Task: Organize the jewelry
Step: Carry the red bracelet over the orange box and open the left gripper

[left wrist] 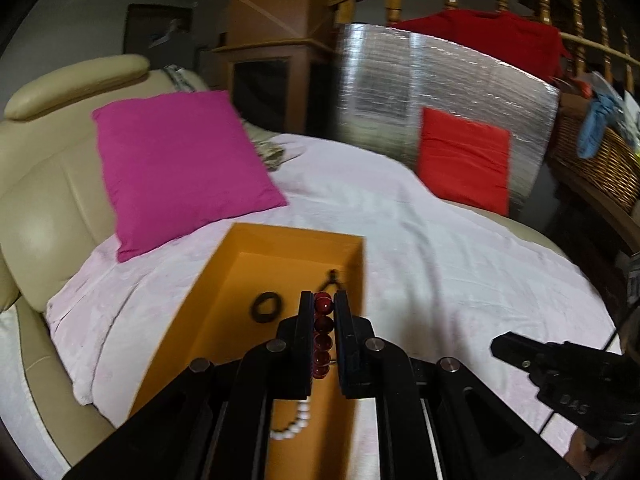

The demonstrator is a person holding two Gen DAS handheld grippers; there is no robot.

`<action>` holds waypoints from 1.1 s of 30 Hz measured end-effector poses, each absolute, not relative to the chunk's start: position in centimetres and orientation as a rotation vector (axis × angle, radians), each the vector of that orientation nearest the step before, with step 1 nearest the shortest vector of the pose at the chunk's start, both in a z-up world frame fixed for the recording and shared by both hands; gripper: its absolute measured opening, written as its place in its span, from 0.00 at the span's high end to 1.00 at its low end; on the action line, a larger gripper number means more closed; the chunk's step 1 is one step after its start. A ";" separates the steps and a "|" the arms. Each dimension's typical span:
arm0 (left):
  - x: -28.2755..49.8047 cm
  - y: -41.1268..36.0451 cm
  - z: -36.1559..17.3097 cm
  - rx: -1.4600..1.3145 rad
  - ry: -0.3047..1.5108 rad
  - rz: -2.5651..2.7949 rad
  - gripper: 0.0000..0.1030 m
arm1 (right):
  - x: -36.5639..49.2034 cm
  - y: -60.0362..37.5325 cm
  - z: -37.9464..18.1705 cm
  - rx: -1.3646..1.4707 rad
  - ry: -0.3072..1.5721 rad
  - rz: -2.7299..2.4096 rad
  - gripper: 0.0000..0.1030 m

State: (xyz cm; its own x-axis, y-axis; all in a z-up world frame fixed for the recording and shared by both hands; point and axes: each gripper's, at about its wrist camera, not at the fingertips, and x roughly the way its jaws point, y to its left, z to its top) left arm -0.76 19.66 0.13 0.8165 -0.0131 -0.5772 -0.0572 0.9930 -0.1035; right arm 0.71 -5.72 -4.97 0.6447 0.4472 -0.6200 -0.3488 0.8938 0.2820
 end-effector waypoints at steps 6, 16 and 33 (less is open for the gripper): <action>0.3 22.9 -1.2 -0.156 0.639 0.117 0.90 | 1.8 -1.6 -3.3 0.117 0.730 0.507 0.85; 1.6 26.2 -3.0 -0.172 0.684 0.228 0.91 | 3.4 3.8 -3.3 0.097 0.752 0.560 0.85; 3.2 28.3 -5.6 -0.161 0.770 0.277 0.90 | 6.2 8.5 -6.5 0.076 0.809 0.565 0.85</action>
